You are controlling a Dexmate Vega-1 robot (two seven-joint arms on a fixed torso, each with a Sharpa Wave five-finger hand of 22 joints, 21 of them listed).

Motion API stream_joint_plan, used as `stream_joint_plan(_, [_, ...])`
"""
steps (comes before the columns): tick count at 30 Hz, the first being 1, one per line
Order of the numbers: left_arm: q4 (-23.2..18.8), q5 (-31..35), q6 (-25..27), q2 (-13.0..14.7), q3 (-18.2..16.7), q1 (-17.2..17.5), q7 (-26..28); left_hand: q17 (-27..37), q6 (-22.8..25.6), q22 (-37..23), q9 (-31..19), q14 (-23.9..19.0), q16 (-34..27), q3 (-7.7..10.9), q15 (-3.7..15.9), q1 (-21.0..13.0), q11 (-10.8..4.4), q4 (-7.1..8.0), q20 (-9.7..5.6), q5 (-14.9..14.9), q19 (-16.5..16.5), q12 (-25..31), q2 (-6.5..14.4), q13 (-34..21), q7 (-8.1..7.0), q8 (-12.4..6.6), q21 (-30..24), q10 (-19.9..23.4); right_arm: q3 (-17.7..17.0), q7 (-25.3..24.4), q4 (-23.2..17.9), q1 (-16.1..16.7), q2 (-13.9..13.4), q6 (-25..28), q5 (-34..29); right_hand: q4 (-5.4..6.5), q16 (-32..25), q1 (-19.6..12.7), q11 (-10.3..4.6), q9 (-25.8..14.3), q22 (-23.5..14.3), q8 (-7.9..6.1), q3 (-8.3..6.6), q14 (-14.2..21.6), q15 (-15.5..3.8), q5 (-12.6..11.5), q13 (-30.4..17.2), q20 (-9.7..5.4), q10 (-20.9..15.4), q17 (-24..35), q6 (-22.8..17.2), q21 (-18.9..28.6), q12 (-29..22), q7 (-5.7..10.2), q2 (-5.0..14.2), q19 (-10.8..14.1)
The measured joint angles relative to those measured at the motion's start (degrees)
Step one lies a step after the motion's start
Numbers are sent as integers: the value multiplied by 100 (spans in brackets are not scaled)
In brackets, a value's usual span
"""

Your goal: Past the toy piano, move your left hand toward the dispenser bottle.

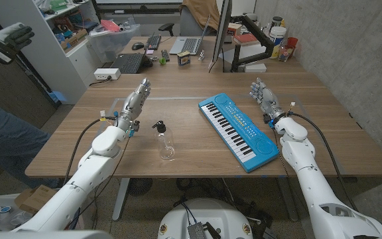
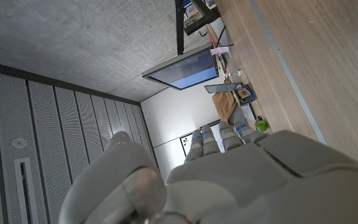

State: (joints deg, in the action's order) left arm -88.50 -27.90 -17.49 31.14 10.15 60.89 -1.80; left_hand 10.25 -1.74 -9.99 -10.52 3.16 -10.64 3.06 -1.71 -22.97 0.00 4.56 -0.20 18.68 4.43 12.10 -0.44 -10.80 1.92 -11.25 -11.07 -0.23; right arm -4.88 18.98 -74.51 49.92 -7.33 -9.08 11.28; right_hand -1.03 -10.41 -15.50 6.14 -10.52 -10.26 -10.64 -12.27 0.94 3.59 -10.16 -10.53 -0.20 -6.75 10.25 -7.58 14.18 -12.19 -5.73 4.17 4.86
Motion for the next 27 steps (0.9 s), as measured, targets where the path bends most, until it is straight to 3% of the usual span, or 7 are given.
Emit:
stream_joint_plan(5, [-20, -3, -72, -2, -41, 55, -2, 30, 42, 0, 0, 0, 0, -7, 0, -76, 0, -7, 31, 0, -31, 9, 17, -29, -207, -23, 0, 0, 8, 0, -19, 7, -6, 7, -18, -16, 0, 0, 0, 0, 0, 0, -16, 0, 0, -24, 0, 0, 0, 0, 0, 0, 0, 0, 0, 0])
stream_joint_plan(24, [-144, 45, -194, 154, -160, 204, -131, 29, 123, -29, -30, -42, 0, -13, 42, -151, 0, -48, 84, 0, -42, 21, 0, -29, -287, -22, 0, -1, 30, -70, -105, 38, -14, 71, -65, -15, 0, 0, 0, 0, 0, 0, -16, -1, -1, -23, 1, 0, 0, 0, 0, -22, 0, 0, 0, 0])
stream_joint_plan(27, [-183, 84, -194, 194, -177, 232, -132, 29, 157, -29, -30, -42, 0, -33, 42, -243, 0, -93, 251, 0, -81, 21, 3, -29, -320, -22, -33, -1, 35, -75, -106, 38, -14, 77, -73, -15, 0, 0, 0, 0, 0, 0, -16, -1, -1, -23, 1, 0, 0, 0, 0, -22, 0, 0, 0, 0])
